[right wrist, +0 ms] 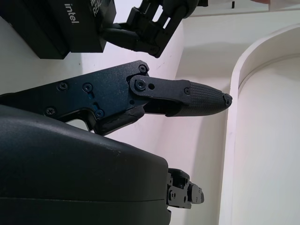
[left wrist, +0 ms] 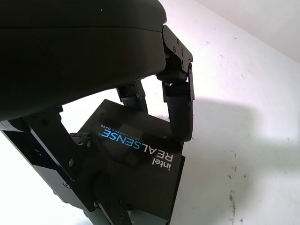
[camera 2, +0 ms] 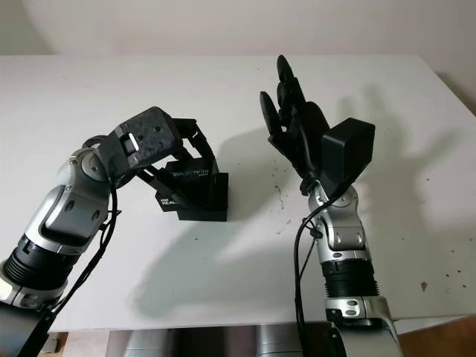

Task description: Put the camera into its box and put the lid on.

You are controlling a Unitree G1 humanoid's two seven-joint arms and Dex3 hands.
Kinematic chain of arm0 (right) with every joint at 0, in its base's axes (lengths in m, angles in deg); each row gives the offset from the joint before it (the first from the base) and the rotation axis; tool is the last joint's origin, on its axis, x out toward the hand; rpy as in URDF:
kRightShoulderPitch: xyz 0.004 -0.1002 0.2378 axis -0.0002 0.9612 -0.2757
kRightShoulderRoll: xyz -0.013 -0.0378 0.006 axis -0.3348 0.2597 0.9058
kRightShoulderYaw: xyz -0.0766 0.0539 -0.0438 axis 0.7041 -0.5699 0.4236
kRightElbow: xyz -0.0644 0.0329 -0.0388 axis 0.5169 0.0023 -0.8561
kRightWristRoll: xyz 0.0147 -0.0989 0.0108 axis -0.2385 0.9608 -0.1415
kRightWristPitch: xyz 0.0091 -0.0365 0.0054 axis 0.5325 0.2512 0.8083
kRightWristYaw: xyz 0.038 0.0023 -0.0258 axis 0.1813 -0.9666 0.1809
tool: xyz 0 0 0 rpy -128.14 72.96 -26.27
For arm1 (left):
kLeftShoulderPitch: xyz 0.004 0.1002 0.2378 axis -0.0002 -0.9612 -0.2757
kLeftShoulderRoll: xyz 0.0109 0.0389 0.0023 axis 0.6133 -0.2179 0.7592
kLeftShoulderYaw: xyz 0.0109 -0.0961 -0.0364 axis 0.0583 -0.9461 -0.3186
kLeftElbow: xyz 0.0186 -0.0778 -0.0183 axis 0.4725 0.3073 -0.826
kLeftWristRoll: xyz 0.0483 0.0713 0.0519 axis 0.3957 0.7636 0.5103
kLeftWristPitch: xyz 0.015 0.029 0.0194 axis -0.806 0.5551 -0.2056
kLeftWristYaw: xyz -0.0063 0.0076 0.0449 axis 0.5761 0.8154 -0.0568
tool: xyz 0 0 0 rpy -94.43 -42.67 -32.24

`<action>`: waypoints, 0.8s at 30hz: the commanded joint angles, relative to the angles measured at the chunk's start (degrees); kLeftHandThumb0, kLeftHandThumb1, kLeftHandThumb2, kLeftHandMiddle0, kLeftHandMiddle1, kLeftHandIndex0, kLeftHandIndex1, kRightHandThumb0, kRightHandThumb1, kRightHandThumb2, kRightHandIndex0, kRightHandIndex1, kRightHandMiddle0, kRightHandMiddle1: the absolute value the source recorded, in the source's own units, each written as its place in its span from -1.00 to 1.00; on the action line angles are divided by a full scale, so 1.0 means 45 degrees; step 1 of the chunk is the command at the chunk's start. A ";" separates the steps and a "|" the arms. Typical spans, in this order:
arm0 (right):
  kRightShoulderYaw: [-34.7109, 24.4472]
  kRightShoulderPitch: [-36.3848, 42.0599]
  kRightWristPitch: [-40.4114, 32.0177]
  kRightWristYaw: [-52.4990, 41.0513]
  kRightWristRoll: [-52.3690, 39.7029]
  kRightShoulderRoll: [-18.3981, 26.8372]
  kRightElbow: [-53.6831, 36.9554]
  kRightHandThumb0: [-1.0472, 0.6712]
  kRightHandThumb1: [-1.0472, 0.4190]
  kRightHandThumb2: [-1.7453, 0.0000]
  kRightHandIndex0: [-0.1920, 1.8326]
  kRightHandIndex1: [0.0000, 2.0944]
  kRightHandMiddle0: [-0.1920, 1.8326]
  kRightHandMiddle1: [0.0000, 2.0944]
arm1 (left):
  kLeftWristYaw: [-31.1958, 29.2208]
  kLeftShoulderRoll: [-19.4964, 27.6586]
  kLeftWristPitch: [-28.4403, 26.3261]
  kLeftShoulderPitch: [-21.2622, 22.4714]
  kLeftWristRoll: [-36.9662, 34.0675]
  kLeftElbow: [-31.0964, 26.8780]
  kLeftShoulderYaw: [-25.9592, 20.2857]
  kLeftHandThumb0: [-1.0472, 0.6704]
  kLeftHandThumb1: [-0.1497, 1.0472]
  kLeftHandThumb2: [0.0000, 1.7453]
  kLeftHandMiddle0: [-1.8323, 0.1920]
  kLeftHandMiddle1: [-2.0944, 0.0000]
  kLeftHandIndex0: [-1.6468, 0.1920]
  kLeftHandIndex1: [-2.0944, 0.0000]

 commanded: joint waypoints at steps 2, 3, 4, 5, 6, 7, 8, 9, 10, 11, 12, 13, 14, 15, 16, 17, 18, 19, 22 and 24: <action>0.0029 -0.0020 0.0100 -0.0006 -0.0021 -0.0036 -0.0140 -0.64 -1.00 0.42 -0.99 -0.95 -0.95 -0.95 | 0.0016 -0.0128 -0.0038 0.0233 -0.0068 -0.0138 0.0029 0.13 0.82 -0.94 0.40 -0.39 0.42 -0.44; 0.0023 -0.0011 0.0079 0.0005 -0.0029 -0.0041 -0.0156 -0.64 -1.00 0.42 -0.99 -0.95 -0.95 -0.95 | 0.0045 -0.0135 -0.0051 0.0238 -0.0034 -0.0143 0.0065 0.13 0.82 -0.94 0.40 -0.39 0.42 -0.44; 0.0028 -0.0003 0.0076 0.0035 -0.0004 -0.0041 -0.0166 -0.65 -1.00 0.42 -0.99 -0.95 -0.94 -0.95 | 0.0058 -0.0144 -0.0131 0.0264 0.0020 -0.0150 0.0117 0.12 0.82 -0.94 0.42 -0.42 0.42 -0.44; 0.0030 0.0006 0.0075 0.0047 0.0003 -0.0041 -0.0179 -0.65 -1.00 0.42 -0.99 -0.95 -0.94 -0.95 | 0.0058 -0.0152 -0.0204 0.0286 0.0060 -0.0155 0.0155 0.12 0.82 -0.94 0.43 -0.42 0.42 -0.44; 0.0030 0.0012 0.0072 0.0052 0.0004 -0.0038 -0.0198 -0.65 -1.00 0.42 -0.99 -0.95 -0.94 -0.95 | 0.0051 -0.0148 -0.0202 0.0295 0.0081 -0.0161 0.0182 0.12 0.82 -0.94 0.44 -0.42 0.43 -0.44; 0.0031 0.0018 0.0064 0.0054 0.0001 -0.0037 -0.0219 -0.64 -1.00 0.42 -0.99 -0.95 -0.94 -0.95 | 0.0041 -0.0141 -0.0195 0.0297 0.0092 -0.0172 0.0196 0.12 0.82 -0.94 0.45 -0.42 0.44 -0.43; 0.0022 0.0020 0.0069 0.0046 -0.0021 -0.0044 -0.0222 -0.64 -1.00 0.42 -0.99 -0.95 -0.94 -0.95 | 0.0039 -0.0161 -0.0215 0.0299 0.0082 -0.0178 0.0190 0.12 0.82 -0.94 0.45 -0.42 0.44 -0.43; 0.0027 0.0026 0.0046 0.0054 -0.0017 -0.0041 -0.0247 -0.64 -1.00 0.42 -0.99 -0.95 -0.94 -0.95 | 0.0062 -0.0206 -0.0138 0.0266 0.0029 -0.0169 0.0154 0.12 0.82 -0.94 0.45 -0.43 0.44 -0.42; 0.0034 0.0034 0.0022 0.0056 -0.0008 -0.0032 -0.0271 -0.64 -1.00 0.42 -0.99 -0.95 -0.94 -0.95 | 0.0090 -0.0263 -0.0106 0.0239 -0.0021 -0.0160 0.0121 0.12 0.81 -0.94 0.44 -0.46 0.43 -0.43; 0.0031 0.0037 0.0026 0.0048 -0.0014 -0.0028 -0.0271 -0.64 -1.00 0.41 -0.99 -0.95 -0.95 -0.95 | 0.0117 -0.0302 -0.0060 0.0215 -0.0061 -0.0143 0.0107 0.12 0.81 -0.94 0.44 -0.46 0.42 -0.43; 0.0025 0.0040 -0.0010 0.0051 -0.0025 -0.0030 -0.0287 -0.64 -1.00 0.41 -0.99 -0.95 -0.95 -0.95 | 0.0134 -0.0323 -0.0022 0.0201 -0.0088 -0.0128 0.0112 0.12 0.81 -0.94 0.44 -0.46 0.42 -0.42; 0.0020 0.0045 -0.0035 0.0053 -0.0039 -0.0035 -0.0303 -0.65 -1.00 0.42 -0.99 -0.95 -0.95 -0.95 | 0.0170 -0.0350 0.0037 0.0180 -0.0109 -0.0112 0.0110 0.12 0.81 -0.94 0.43 -0.46 0.42 -0.42; 0.0010 0.0048 -0.0021 0.0044 -0.0059 -0.0043 -0.0302 -0.64 -1.00 0.42 -0.99 -0.95 -0.95 -0.95 | 0.0200 -0.0368 0.0117 0.0165 -0.0132 -0.0089 0.0112 0.13 0.80 -0.94 0.42 -0.44 0.41 -0.42; 0.0002 0.0049 -0.0061 0.0058 -0.0077 -0.0056 -0.0320 -0.64 -1.00 0.42 -0.99 -0.95 -0.95 -0.95 | 0.0269 -0.0424 0.0200 0.0137 -0.0180 -0.0059 0.0073 0.13 0.80 -0.94 0.42 -0.43 0.41 -0.42; 0.0001 0.0050 -0.0094 0.0065 -0.0089 -0.0064 -0.0339 -0.64 -1.00 0.42 -0.98 -0.95 -0.94 -0.95 | 0.0336 -0.0475 0.0240 0.0126 -0.0209 -0.0022 0.0053 0.15 0.80 -0.94 0.41 -0.41 0.41 -0.43; 0.0013 0.0053 -0.0124 0.0079 -0.0075 -0.0060 -0.0360 -0.64 -1.00 0.42 -0.99 -0.95 -0.94 -0.95 | 0.0370 -0.0508 0.0238 0.0135 -0.0232 0.0011 0.0049 0.15 0.80 -0.94 0.40 -0.41 0.41 -0.44; 0.0023 0.0058 -0.0178 0.0090 -0.0067 -0.0057 -0.0393 -0.64 -1.00 0.42 -0.99 -0.95 -0.95 -0.95 | 0.0379 -0.0523 0.0200 0.0160 -0.0238 0.0037 0.0069 0.15 0.79 -0.94 0.40 -0.40 0.41 -0.45; 0.0025 0.0066 -0.0229 0.0103 -0.0065 -0.0056 -0.0424 -0.64 -1.00 0.42 -0.99 -0.95 -0.95 -0.95 | 0.0387 -0.0536 0.0188 0.0177 -0.0244 0.0057 0.0090 0.15 0.80 -0.94 0.39 -0.40 0.41 -0.46; 0.0025 0.0096 -0.0268 0.0123 -0.0067 -0.0060 -0.0494 -0.64 -1.00 0.42 -0.99 -0.95 -0.94 -0.95 | 0.0341 -0.0515 0.0221 0.0204 -0.0244 0.0105 0.0176 0.15 0.80 -0.94 0.38 -0.39 0.42 -0.47; 0.0029 0.0115 -0.0252 0.0111 -0.0064 -0.0051 -0.0519 -0.64 -1.00 0.42 -0.98 -0.95 -0.94 -0.95 | 0.0297 -0.0506 0.0196 0.0223 -0.0211 0.0145 0.0269 0.14 0.81 -0.94 0.37 -0.39 0.43 -0.46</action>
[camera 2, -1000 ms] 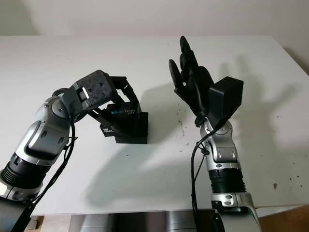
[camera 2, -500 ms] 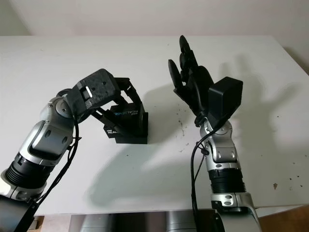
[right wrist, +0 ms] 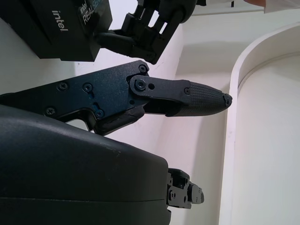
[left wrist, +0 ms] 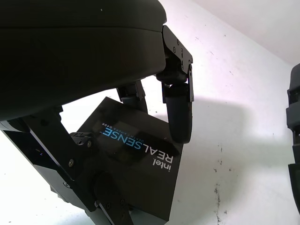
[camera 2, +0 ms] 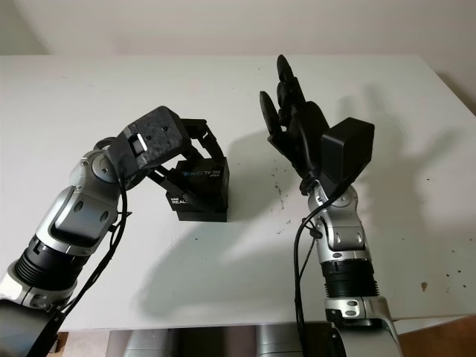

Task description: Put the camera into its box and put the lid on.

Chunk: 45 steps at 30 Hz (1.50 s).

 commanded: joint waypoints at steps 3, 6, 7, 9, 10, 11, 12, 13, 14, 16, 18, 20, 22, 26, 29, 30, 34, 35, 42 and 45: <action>0.0031 0.0117 -0.0121 0.0033 -0.0038 -0.0054 -0.0328 -0.64 -1.00 0.42 -0.98 -0.95 -0.94 -0.95 | -0.0115 -0.0080 0.0035 0.0174 -0.0014 0.0026 0.0240 0.13 0.82 -0.93 0.35 -0.40 0.44 -0.45; 0.0011 0.0129 -0.0048 -0.0030 -0.0085 -0.0048 -0.0314 -0.64 -1.00 0.42 -0.99 -0.95 -0.95 -0.95 | -0.0095 -0.0157 -0.0020 0.0138 -0.0043 0.0010 0.0244 0.14 0.82 -0.93 0.35 -0.42 0.45 -0.44; 0.0005 0.0132 -0.0077 -0.0030 -0.0101 -0.0044 -0.0329 -0.64 -1.00 0.42 -0.99 -0.95 -0.95 -0.95 | -0.0094 -0.0175 -0.0085 0.0135 -0.0032 -0.0009 0.0259 0.14 0.83 -0.93 0.35 -0.43 0.45 -0.44; 0.0017 0.0141 -0.0137 0.0006 -0.0071 -0.0018 -0.0371 -0.64 -1.00 0.42 -0.99 -0.95 -0.95 -0.95 | -0.0080 -0.0186 -0.0149 0.0107 0.0008 -0.0043 0.0295 0.14 0.83 -0.93 0.36 -0.44 0.45 -0.43; 0.0017 0.0148 -0.0157 0.0008 -0.0068 -0.0009 -0.0389 -0.64 -1.00 0.42 -0.99 -0.95 -0.95 -0.95 | -0.0081 -0.0178 -0.0199 0.0098 0.0049 -0.0059 0.0333 0.14 0.83 -0.93 0.37 -0.44 0.45 -0.43; 0.0016 0.0156 -0.0165 -0.0012 -0.0076 0.0005 -0.0404 -0.64 -1.00 0.42 -0.99 -0.95 -0.95 -0.95 | -0.0080 -0.0168 -0.0203 0.0077 0.0071 -0.0070 0.0355 0.14 0.83 -0.93 0.37 -0.43 0.45 -0.43; 0.0006 0.0158 -0.0163 -0.0042 -0.0101 0.0012 -0.0403 -0.64 -1.00 0.42 -0.99 -0.95 -0.95 -0.95 | -0.0076 -0.0160 -0.0237 0.0057 0.0097 -0.0096 0.0377 0.15 0.83 -0.94 0.38 -0.44 0.44 -0.44; -0.0001 0.0159 -0.0159 -0.0062 -0.0117 0.0016 -0.0400 -0.64 -1.00 0.42 -0.99 -0.95 -0.95 -0.95 | -0.0073 -0.0156 -0.0262 0.0044 0.0114 -0.0115 0.0390 0.15 0.83 -0.94 0.38 -0.44 0.44 -0.44; -0.0006 0.0149 -0.0137 -0.0072 -0.0119 0.0019 -0.0369 -0.64 -1.00 0.42 -0.99 -0.95 -0.96 -0.95 | -0.0070 -0.0146 -0.0255 0.0020 0.0118 -0.0120 0.0391 0.15 0.83 -0.94 0.39 -0.44 0.44 -0.45; -0.0002 0.0090 -0.0101 -0.0059 -0.0094 0.0013 -0.0277 -0.64 -1.00 0.42 -0.99 -0.95 -0.95 -0.95 | -0.0086 -0.0118 -0.0418 0.0008 0.0180 -0.0147 0.0445 0.13 0.82 -0.94 0.40 -0.49 0.43 -0.45; 0.0021 0.0048 -0.0118 -0.0045 -0.0065 0.0007 -0.0252 -0.64 -1.00 0.42 -0.99 -0.95 -0.95 -0.95 | -0.0127 -0.0114 -0.0727 0.0004 0.0233 -0.0233 0.0482 0.11 0.81 -0.94 0.42 -0.53 0.42 -0.45; 0.0044 0.0013 -0.0078 -0.0010 -0.0025 -0.0019 -0.0213 -0.64 -1.00 0.42 -0.99 -0.95 -0.95 -0.95 | -0.0160 -0.0124 -0.1054 0.0018 0.0263 -0.0309 0.0522 0.10 0.81 -0.94 0.44 -0.54 0.42 -0.44; 0.0056 -0.0014 -0.0050 -0.0006 -0.0013 -0.0037 -0.0167 -0.64 -1.00 0.41 -0.99 -0.95 -0.95 -0.95 | -0.0210 -0.0100 -0.1254 0.0007 0.0266 -0.0398 0.0576 0.09 0.81 -0.94 0.44 -0.51 0.42 -0.42; 0.0026 -0.0006 -0.0097 0.0030 -0.0066 -0.0069 -0.0172 -0.64 -1.00 0.41 -0.98 -0.95 -0.94 -0.94 | -0.0221 -0.0122 -0.1666 -0.0045 0.0278 -0.0569 0.0632 0.08 0.82 -0.94 0.48 -0.51 0.44 -0.40; 0.0014 -0.0005 -0.0172 0.0010 -0.0076 -0.0020 -0.0186 -0.64 -1.00 0.42 -0.98 -0.95 -0.94 -0.94 | -0.0263 -0.0260 -0.2714 0.0135 0.0260 -0.0803 0.0717 -0.02 0.84 -0.93 0.57 -0.51 0.65 -0.30; 0.0003 -0.0012 -0.0195 0.0010 -0.0087 -0.0015 -0.0182 -0.64 -1.00 0.41 -0.98 -0.95 -0.94 -0.94 | -0.0291 -0.0292 -0.3132 0.0245 0.0287 -0.0899 0.0826 -0.06 0.84 -0.93 0.62 -0.52 0.76 -0.24; 0.0001 -0.0051 -0.0092 0.0013 -0.0072 -0.0032 -0.0121 -0.64 -1.00 0.42 -0.97 -0.94 -0.93 -0.94 | -0.0944 0.0168 -0.4178 0.0781 0.0266 -0.1239 0.1766 -0.30 0.93 -0.93 0.94 0.06 0.94 0.49; 0.0006 -0.0060 -0.0072 0.0014 -0.0071 -0.0043 -0.0115 -0.63 -1.00 0.41 -0.97 -0.94 -0.93 -0.94 | -0.1130 0.0283 -0.4195 0.0806 0.0159 -0.1370 0.1869 -0.34 0.95 -0.93 0.93 0.41 0.95 0.63; -0.0014 -0.0120 0.0055 0.0001 -0.0091 -0.0067 0.0045 -0.64 -1.00 0.42 -0.96 -0.94 -0.92 -0.94 | -0.1663 0.0566 -0.4719 0.0911 -0.0602 -0.1991 0.2076 -0.46 1.00 -0.90 0.81 0.61 1.00 0.99; -0.0024 -0.0148 -0.0021 -0.0017 -0.0138 -0.0073 0.0042 -0.63 -1.00 0.42 -0.97 -0.95 -0.92 -0.94 | -0.2325 0.1320 -0.4871 0.1401 -0.0610 -0.2129 0.3027 -0.50 1.00 -0.80 0.96 0.90 1.00 1.00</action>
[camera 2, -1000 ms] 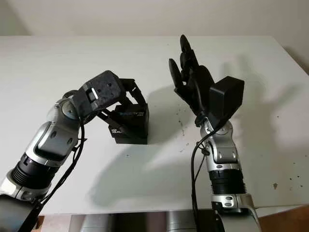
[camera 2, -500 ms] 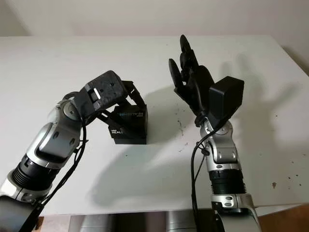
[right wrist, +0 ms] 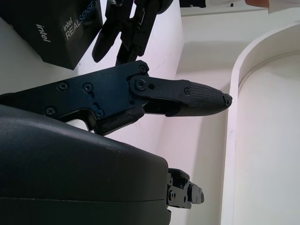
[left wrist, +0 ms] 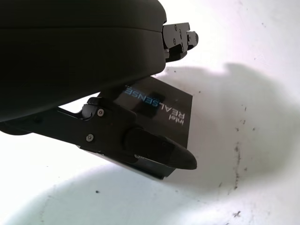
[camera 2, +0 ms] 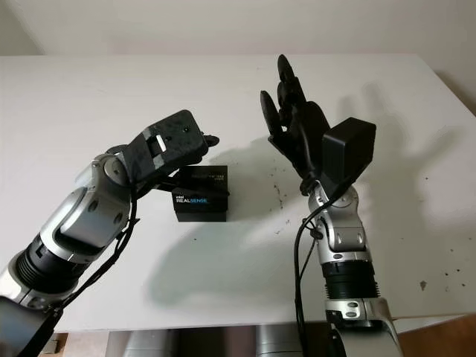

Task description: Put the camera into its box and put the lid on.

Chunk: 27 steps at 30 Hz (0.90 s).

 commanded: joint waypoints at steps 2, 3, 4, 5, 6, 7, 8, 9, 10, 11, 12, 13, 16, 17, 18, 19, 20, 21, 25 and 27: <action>-0.0018 -0.0225 0.0036 0.0032 -0.0054 -0.0071 0.0041 -0.64 -1.00 0.43 -0.96 -0.94 -0.92 -0.94 | -0.0704 0.0580 -0.0290 0.0571 -0.0200 -0.0319 0.0878 -0.50 1.00 -0.75 0.99 0.98 1.00 1.00; -0.0014 -0.0241 0.0097 0.0046 -0.0034 -0.0074 0.0081 -0.63 -1.00 0.42 -0.96 -0.94 -0.92 -0.94 | -0.0845 0.0628 -0.0506 0.0676 -0.0319 -0.0360 0.0949 -0.49 1.00 -0.74 1.00 0.99 1.00 1.00; -0.0007 -0.0255 0.0120 0.0065 -0.0014 -0.0079 0.0098 -0.63 -1.00 0.42 -0.96 -0.94 -0.92 -0.94 | -0.0970 0.0683 -0.0717 0.0767 -0.0444 -0.0428 0.1007 -0.48 1.00 -0.75 1.00 0.99 1.00 1.00; -0.0001 -0.0269 0.0145 0.0061 -0.0005 -0.0077 0.0121 -0.64 -1.00 0.42 -0.96 -0.94 -0.92 -0.94 | -0.1077 0.0747 -0.0902 0.0840 -0.0580 -0.0512 0.1049 -0.47 1.00 -0.75 1.00 1.00 1.00 1.00; -0.0003 -0.0280 0.0174 0.0043 -0.0015 -0.0075 0.0155 -0.64 -1.00 0.42 -0.96 -0.95 -0.92 -0.95 | -0.1159 0.0844 -0.1024 0.0917 -0.0674 -0.0602 0.1145 -0.47 1.00 -0.75 1.00 1.00 1.00 1.00; -0.0004 -0.0294 0.0194 0.0030 -0.0020 -0.0071 0.0187 -0.63 -1.00 0.42 -0.96 -0.95 -0.92 -0.95 | -0.1217 0.0947 -0.1116 0.0986 -0.0765 -0.0703 0.1245 -0.47 1.00 -0.74 1.00 1.00 1.00 1.00; -0.0002 -0.0311 0.0235 0.0009 -0.0019 -0.0059 0.0233 -0.63 -1.00 0.42 -0.96 -0.95 -0.92 -0.95 | -0.1322 0.1094 -0.1189 0.1101 -0.0856 -0.0800 0.1401 -0.47 1.00 -0.73 1.00 1.00 1.00 1.00; -0.0006 -0.0326 0.0260 -0.0020 -0.0034 -0.0050 0.0272 -0.64 -1.00 0.42 -0.97 -0.95 -0.93 -0.95 | -0.1400 0.1243 -0.1226 0.1186 -0.0929 -0.0912 0.1540 -0.48 1.00 -0.71 1.00 1.00 1.00 1.00; -0.0009 -0.0348 0.0300 -0.0029 -0.0025 -0.0039 0.0320 -0.63 -1.00 0.42 -0.97 -0.95 -0.93 -0.95 | -0.1551 0.1573 -0.1041 0.1307 -0.0888 -0.1113 0.1868 -0.48 1.00 -0.69 1.00 1.00 1.00 1.00; -0.0015 -0.0369 0.0337 -0.0038 -0.0020 -0.0029 0.0372 -0.64 -1.00 0.42 -0.97 -0.95 -0.93 -0.95 | -0.1645 0.1806 -0.0896 0.1397 -0.0860 -0.1240 0.2111 -0.50 1.00 -0.64 1.00 1.00 1.00 1.00; -0.0018 -0.0387 0.0329 -0.0046 -0.0020 -0.0016 0.0395 -0.64 -1.00 0.42 -0.97 -0.95 -0.92 -0.95 | -0.1727 0.2041 -0.0725 0.1450 -0.0823 -0.1407 0.2297 -0.52 1.00 -0.61 1.00 1.00 1.00 1.00; -0.0021 -0.0402 0.0302 -0.0056 -0.0023 -0.0002 0.0400 -0.65 -1.00 0.42 -0.97 -0.95 -0.92 -0.95 | -0.1751 0.2296 -0.0477 0.1443 -0.0709 -0.1620 0.2461 -0.52 1.00 -0.58 1.00 1.00 1.00 1.00; -0.0063 -0.0432 0.0335 -0.0081 -0.0059 0.0005 0.0447 -0.64 -1.00 0.42 -0.97 -0.95 -0.92 -0.95 | -0.1365 0.3377 0.1330 0.0854 0.0394 -0.2447 0.2960 -0.59 1.00 -0.49 1.00 1.00 1.00 1.00; -0.0082 -0.0451 0.0373 -0.0110 -0.0077 0.0014 0.0496 -0.64 -1.00 0.42 -0.97 -0.95 -0.92 -0.95 | -0.1196 0.3647 0.1964 0.0537 0.0762 -0.2631 0.3004 -0.61 1.00 -0.46 1.00 1.00 1.00 1.00; -0.0090 -0.0472 0.0458 -0.0163 -0.0080 0.0037 0.0571 -0.64 -1.00 0.42 -0.97 -0.95 -0.92 -0.95 | -0.1172 0.3853 0.2439 0.0291 0.1038 -0.2761 0.3004 -0.63 1.00 -0.44 1.00 1.00 1.00 1.00; -0.0101 -0.0497 0.0524 -0.0211 -0.0085 0.0055 0.0646 -0.63 -1.00 0.42 -0.97 -0.95 -0.93 -0.95 | -0.1235 0.3990 0.2761 0.0093 0.1257 -0.2861 0.2955 -0.64 1.00 -0.40 1.00 1.00 1.00 1.00; -0.0111 -0.0516 0.0578 -0.0256 -0.0088 0.0072 0.0707 -0.63 -1.00 0.42 -0.98 -0.95 -0.93 -0.95 | -0.1308 0.4102 0.3059 -0.0104 0.1454 -0.2964 0.2856 -0.64 1.00 -0.38 1.00 1.00 1.00 1.00; -0.0120 -0.0535 0.0610 -0.0278 -0.0084 0.0084 0.0752 -0.63 -1.00 0.42 -0.98 -0.95 -0.93 -0.95 | -0.1391 0.4229 0.3389 -0.0276 0.1667 -0.3069 0.2767 -0.65 1.00 -0.37 1.00 1.00 1.00 1.00; -0.0121 -0.0584 0.0675 -0.0304 -0.0042 0.0117 0.0831 -0.65 -1.00 0.44 -0.97 -0.95 -0.92 -0.95 | -0.1853 0.4698 0.4610 -0.0852 0.2587 -0.3552 0.2409 -0.65 1.00 -0.32 1.00 1.00 1.00 1.00; -0.0114 -0.0599 0.0710 -0.0303 -0.0019 0.0118 0.0840 -0.65 -1.00 0.44 -0.97 -0.95 -0.92 -0.94 | -0.1956 0.4849 0.5216 -0.1299 0.3042 -0.3855 0.2160 -0.67 1.00 -0.31 1.00 1.00 1.00 1.00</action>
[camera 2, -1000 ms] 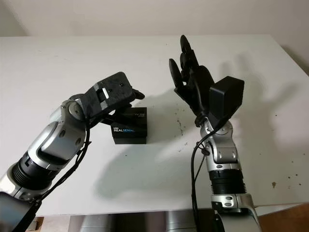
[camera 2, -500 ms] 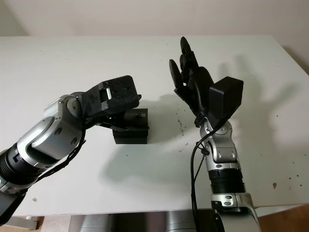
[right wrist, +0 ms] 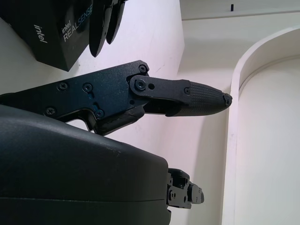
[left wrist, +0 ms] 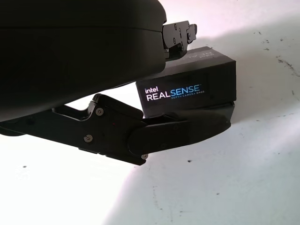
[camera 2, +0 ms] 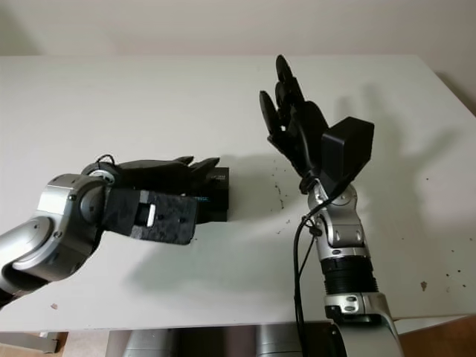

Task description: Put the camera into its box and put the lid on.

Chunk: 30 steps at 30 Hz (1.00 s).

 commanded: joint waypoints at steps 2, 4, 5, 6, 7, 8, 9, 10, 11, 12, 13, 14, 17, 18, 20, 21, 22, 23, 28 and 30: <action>-0.0042 -0.0253 0.0198 -0.0020 0.0001 0.0091 0.0013 -0.64 -1.00 0.44 -0.97 -0.95 -0.92 -0.95 | -0.0273 0.0277 0.0741 -0.0738 0.0716 -0.0704 -0.0478 -0.68 1.00 -0.29 1.00 1.00 1.00 1.00; -0.0041 -0.0253 0.0214 -0.0028 0.0003 0.0094 0.0001 -0.64 -1.00 0.44 -0.97 -0.95 -0.92 -0.95 | -0.0497 0.0346 0.1076 -0.1283 0.1226 -0.0969 -0.0695 -0.70 1.00 -0.27 1.00 1.00 1.00 1.00; -0.0036 -0.0246 0.0204 -0.0033 0.0011 0.0106 -0.0018 -0.64 -1.00 0.44 -0.97 -0.95 -0.92 -0.95 | -0.0656 0.0345 0.1174 -0.1548 0.1404 -0.1056 -0.0822 -0.71 1.00 -0.26 1.00 1.00 1.00 1.00; -0.0036 -0.0240 0.0194 -0.0040 0.0015 0.0119 -0.0034 -0.64 -1.00 0.43 -0.97 -0.95 -0.92 -0.95 | -0.0815 0.0296 0.1262 -0.1738 0.1563 -0.1100 -0.0946 -0.72 1.00 -0.24 1.00 1.00 1.00 1.00; -0.0038 -0.0235 0.0168 -0.0051 0.0008 0.0126 -0.0057 -0.64 -1.00 0.43 -0.97 -0.95 -0.92 -0.95 | -0.1013 0.0237 0.1294 -0.1897 0.1687 -0.1125 -0.1068 -0.73 1.00 -0.23 1.00 1.00 1.00 1.00; -0.0032 -0.0231 0.0146 -0.0058 0.0019 0.0145 -0.0075 -0.64 -1.00 0.43 -0.97 -0.95 -0.92 -0.95 | -0.1147 0.0172 0.1345 -0.2087 0.1817 -0.1143 -0.1192 -0.73 1.00 -0.22 1.00 1.00 1.00 1.00; -0.0038 -0.0225 0.0149 -0.0083 0.0005 0.0156 -0.0078 -0.64 -1.00 0.43 -0.97 -0.95 -0.92 -0.95 | -0.1336 0.0107 0.1335 -0.2239 0.1928 -0.1154 -0.1291 -0.73 1.00 -0.22 1.00 1.00 1.00 1.00; -0.0043 -0.0222 0.0162 -0.0110 -0.0005 0.0167 -0.0074 -0.64 -1.00 0.42 -0.97 -0.95 -0.92 -0.95 | -0.1490 0.0031 0.1314 -0.2417 0.2022 -0.1181 -0.1406 -0.74 1.00 -0.21 1.00 1.00 1.00 1.00; -0.0049 -0.0227 0.0135 -0.0117 -0.0009 0.0175 -0.0077 -0.64 -1.00 0.42 -0.97 -0.95 -0.92 -0.95 | -0.1705 -0.0029 0.1248 -0.2592 0.2099 -0.1197 -0.1497 -0.74 1.00 -0.21 1.00 1.00 1.00 1.00; -0.0058 -0.0229 0.0112 -0.0125 -0.0016 0.0183 -0.0083 -0.65 -1.00 0.43 -0.97 -0.95 -0.92 -0.95 | -0.1892 -0.0101 0.1214 -0.2711 0.2188 -0.1207 -0.1574 -0.74 1.00 -0.20 1.00 1.00 1.00 1.00; -0.0059 -0.0230 0.0063 -0.0120 -0.0012 0.0191 -0.0112 -0.65 -1.00 0.43 -0.97 -0.95 -0.92 -0.95 | -0.2039 -0.0187 0.1163 -0.2874 0.2265 -0.1215 -0.1662 -0.74 1.00 -0.20 1.00 1.00 1.00 1.00; -0.0063 -0.0231 0.0026 -0.0104 -0.0008 0.0193 -0.0134 -0.65 -1.00 0.43 -0.97 -0.95 -0.92 -0.95 | -0.2098 -0.0288 0.1162 -0.3051 0.2324 -0.1225 -0.1770 -0.73 1.00 -0.21 1.00 1.00 1.00 1.00; -0.0056 -0.0242 -0.0015 -0.0075 0.0029 0.0221 -0.0154 -0.66 -1.00 0.44 -0.97 -0.95 -0.91 -0.95 | -0.2291 -0.0539 0.1226 -0.3399 0.2542 -0.1245 -0.2012 -0.72 1.00 -0.23 1.00 1.00 1.00 1.00; -0.0057 -0.0241 -0.0039 -0.0059 0.0032 0.0223 -0.0170 -0.66 -1.00 0.44 -0.96 -0.95 -0.91 -0.94 | -0.2395 -0.0602 0.1258 -0.3449 0.2627 -0.1235 -0.2068 -0.71 1.00 -0.23 1.00 1.00 1.00 1.00; -0.0064 -0.0251 -0.0057 -0.0031 0.0028 0.0218 -0.0174 -0.67 -1.00 0.44 -0.96 -0.94 -0.91 -0.94 | -0.2507 -0.0714 0.1378 -0.3581 0.2736 -0.1216 -0.2218 -0.71 1.00 -0.24 1.00 1.00 1.00 1.00; -0.0070 -0.0254 -0.0057 -0.0025 0.0020 0.0216 -0.0171 -0.66 -1.00 0.44 -0.96 -0.94 -0.90 -0.94 | -0.2553 -0.0771 0.1433 -0.3637 0.2782 -0.1211 -0.2289 -0.71 1.00 -0.23 1.00 1.00 1.00 1.00; -0.0074 -0.0258 -0.0072 -0.0029 0.0008 0.0220 -0.0182 -0.66 -1.00 0.44 -0.96 -0.94 -0.90 -0.94 | -0.2598 -0.0810 0.1496 -0.3718 0.2790 -0.1226 -0.2375 -0.71 1.00 -0.23 1.00 1.00 1.00 1.00; -0.0070 -0.0254 -0.0086 -0.0025 0.0014 0.0228 -0.0209 -0.66 -1.00 0.44 -0.96 -0.94 -0.90 -0.94 | -0.2652 -0.0842 0.1556 -0.3799 0.2781 -0.1259 -0.2460 -0.71 1.00 -0.23 1.00 1.00 1.00 1.00; -0.0086 -0.0213 -0.0223 -0.0005 -0.0019 0.0221 -0.0380 -0.66 -1.00 0.44 -0.95 -0.94 -0.90 -0.94 | -0.3014 -0.0909 0.1860 -0.4291 0.2809 -0.1741 -0.2807 -0.70 1.00 -0.23 1.00 1.00 1.00 1.00; -0.0080 -0.0210 -0.0201 -0.0033 0.0001 0.0251 -0.0366 -0.65 -1.00 0.44 -0.95 -0.94 -0.90 -0.94 | -0.3341 -0.0995 0.1644 -0.4474 0.2809 -0.2165 -0.2997 -0.70 1.00 -0.25 1.00 1.00 1.00 1.00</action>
